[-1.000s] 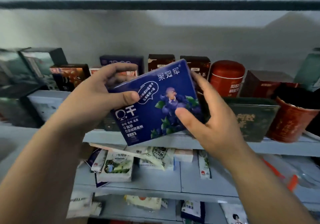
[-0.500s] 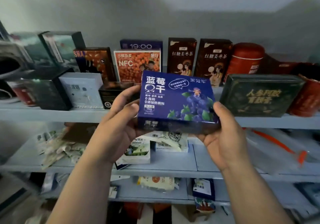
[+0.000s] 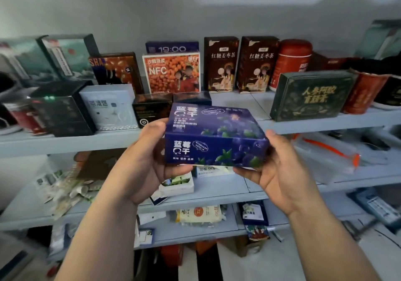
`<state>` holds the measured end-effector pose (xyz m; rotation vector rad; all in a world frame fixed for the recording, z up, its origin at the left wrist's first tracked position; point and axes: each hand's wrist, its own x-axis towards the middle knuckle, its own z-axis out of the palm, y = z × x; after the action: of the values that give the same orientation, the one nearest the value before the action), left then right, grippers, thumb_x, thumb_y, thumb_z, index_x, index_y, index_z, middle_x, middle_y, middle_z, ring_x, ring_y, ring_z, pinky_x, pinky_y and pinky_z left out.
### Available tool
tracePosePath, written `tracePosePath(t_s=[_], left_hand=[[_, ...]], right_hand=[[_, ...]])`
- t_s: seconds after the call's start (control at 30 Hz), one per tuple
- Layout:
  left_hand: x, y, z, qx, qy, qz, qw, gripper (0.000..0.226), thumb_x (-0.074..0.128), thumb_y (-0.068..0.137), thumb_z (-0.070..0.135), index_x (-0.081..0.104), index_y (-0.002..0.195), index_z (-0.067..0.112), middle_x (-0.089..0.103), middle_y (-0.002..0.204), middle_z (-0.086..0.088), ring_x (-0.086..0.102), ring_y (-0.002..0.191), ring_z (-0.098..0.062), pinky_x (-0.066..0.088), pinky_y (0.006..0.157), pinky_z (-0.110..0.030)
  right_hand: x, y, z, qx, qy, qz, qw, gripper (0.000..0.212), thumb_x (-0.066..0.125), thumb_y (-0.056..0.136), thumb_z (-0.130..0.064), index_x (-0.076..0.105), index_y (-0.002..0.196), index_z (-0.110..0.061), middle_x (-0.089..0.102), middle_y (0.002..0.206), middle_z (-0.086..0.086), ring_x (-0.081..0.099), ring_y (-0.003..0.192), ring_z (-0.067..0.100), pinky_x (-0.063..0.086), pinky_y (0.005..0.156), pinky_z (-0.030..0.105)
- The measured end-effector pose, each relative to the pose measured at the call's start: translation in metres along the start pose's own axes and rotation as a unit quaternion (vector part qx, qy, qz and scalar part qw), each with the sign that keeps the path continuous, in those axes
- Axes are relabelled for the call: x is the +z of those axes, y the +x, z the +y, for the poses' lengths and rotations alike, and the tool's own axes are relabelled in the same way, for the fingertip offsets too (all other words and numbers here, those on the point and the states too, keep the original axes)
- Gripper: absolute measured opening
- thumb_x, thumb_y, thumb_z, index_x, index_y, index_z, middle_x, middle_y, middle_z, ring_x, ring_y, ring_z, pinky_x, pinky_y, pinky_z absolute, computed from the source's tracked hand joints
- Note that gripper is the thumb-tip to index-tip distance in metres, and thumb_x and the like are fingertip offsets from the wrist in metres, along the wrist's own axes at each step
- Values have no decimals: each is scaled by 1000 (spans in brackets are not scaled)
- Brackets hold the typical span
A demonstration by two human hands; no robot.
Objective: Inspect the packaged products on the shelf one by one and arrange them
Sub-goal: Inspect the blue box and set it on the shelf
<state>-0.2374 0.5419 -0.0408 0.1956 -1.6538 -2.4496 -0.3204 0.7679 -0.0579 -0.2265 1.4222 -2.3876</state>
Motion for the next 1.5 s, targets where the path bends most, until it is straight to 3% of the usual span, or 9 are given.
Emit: tracePosePath(t_s=[0.17, 0.43, 0.73, 0.9, 1.0, 1.1, 1.27, 1.37, 1.5], left_hand=[[-8, -12, -12, 94, 27, 17, 995, 37, 58, 84, 20, 60, 118, 35, 72, 112, -2, 73, 89, -20, 59, 57, -36], [-1, -11, -31, 211, 44, -7, 977, 53, 61, 74, -9, 62, 109, 31, 67, 116, 0, 61, 100, -20, 52, 78, -46], [6, -6, -44, 254, 28, 52, 966, 44, 68, 70, 1, 63, 101, 31, 56, 106, -9, 50, 98, -29, 45, 80, -42], [10, -2, -46, 226, 45, 191, 954, 43, 55, 98, -5, 66, 116, 33, 69, 112, 0, 66, 91, -18, 57, 63, -28], [13, 1, -40, 188, 53, 195, 961, 19, 65, 94, 7, 63, 106, 21, 68, 105, -7, 65, 84, -22, 55, 57, -29], [31, -1, -35, 159, 62, 178, 969, 12, 70, 88, 9, 64, 95, 15, 73, 88, -3, 65, 72, -17, 53, 56, -27], [59, -14, -34, 139, 81, 54, 986, 37, 93, 42, 63, 79, 73, 49, 75, 76, 20, 69, 65, 5, 57, 65, -20], [54, -12, -38, 103, 154, -9, 983, 52, 82, 43, 82, 77, 89, 58, 75, 94, 26, 70, 83, 8, 54, 73, -15], [56, -13, -34, 60, 201, -66, 975, 54, 69, 73, 74, 70, 120, 48, 71, 125, 12, 70, 107, -9, 55, 78, -19]], right_hand=[[-2, -9, 16, -47, -48, -28, 997, 50, 50, 97, 8, 58, 135, -24, 74, 122, 1, 72, 108, 22, 64, 82, 39], [-17, 5, 8, -114, -126, -71, 983, 77, 50, 86, 30, 56, 131, -32, 74, 119, -8, 67, 117, 10, 56, 86, 22], [-29, 23, -5, -177, -213, -154, 948, 77, 70, 82, 20, 50, 128, -38, 68, 121, -25, 63, 120, 1, 54, 97, 20], [-32, 30, -11, -123, -237, -300, 916, 74, 98, 57, -41, 62, 121, -49, 66, 129, -7, 62, 126, 20, 58, 93, 38], [-25, 26, -6, -102, -251, -361, 893, 70, 99, 53, -36, 63, 112, -50, 67, 125, -7, 63, 123, 20, 60, 90, 40], [-19, 23, 2, -144, -240, -364, 888, 79, 99, 48, -53, 59, 116, -50, 47, 153, -14, 45, 144, 14, 52, 105, 48], [-20, 35, 7, -149, -196, -311, 918, 97, 102, 46, -46, 51, 127, -58, 32, 157, -30, 38, 148, 8, 54, 103, 52], [-36, 43, 6, -116, -247, -291, 917, 132, 104, 39, -42, 29, 146, -63, 47, 150, -23, 47, 142, 11, 56, 101, 49], [-51, 42, 8, -106, -212, -242, 941, 95, 95, 48, -15, 52, 129, -37, 72, 121, -15, 68, 117, 11, 63, 86, 35]])
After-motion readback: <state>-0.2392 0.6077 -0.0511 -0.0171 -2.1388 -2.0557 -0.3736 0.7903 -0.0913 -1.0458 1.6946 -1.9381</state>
